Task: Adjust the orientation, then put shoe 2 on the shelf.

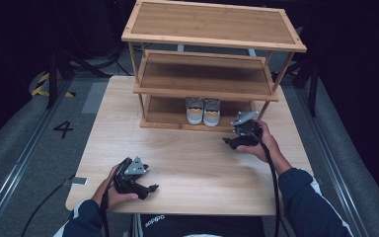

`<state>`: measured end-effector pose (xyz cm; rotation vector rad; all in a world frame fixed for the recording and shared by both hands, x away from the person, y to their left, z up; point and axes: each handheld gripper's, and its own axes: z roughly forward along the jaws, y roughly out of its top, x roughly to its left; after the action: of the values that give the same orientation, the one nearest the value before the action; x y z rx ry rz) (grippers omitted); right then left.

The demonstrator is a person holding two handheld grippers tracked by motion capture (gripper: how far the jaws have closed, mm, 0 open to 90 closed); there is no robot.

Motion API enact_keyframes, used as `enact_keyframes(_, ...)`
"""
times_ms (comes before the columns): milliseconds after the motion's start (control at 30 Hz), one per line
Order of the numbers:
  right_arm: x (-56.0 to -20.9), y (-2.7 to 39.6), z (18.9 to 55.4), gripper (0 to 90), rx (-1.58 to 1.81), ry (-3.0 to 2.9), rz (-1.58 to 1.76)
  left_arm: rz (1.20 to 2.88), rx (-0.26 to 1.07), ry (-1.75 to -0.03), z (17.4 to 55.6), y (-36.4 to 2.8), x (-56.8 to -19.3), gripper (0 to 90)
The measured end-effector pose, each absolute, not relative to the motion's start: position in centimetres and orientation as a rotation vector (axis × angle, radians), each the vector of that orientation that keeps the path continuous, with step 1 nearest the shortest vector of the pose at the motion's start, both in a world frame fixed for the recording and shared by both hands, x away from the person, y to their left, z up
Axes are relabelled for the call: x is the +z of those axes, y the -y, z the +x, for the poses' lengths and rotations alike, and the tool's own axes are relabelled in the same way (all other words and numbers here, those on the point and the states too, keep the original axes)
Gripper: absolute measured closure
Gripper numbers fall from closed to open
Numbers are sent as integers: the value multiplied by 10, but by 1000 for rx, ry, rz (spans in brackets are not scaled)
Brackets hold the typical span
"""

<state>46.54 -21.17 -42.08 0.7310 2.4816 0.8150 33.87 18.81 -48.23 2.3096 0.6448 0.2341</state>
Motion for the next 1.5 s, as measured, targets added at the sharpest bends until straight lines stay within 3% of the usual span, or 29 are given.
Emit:
enact_keyframes(867,-425,267,414,281,776,-2487,722,2302,243,-664,337,-188,-482,182)
enact_keyframes(1500,-453,315,375,277,822,-2484,780,2301,247,-675,336,-187,-482,182)
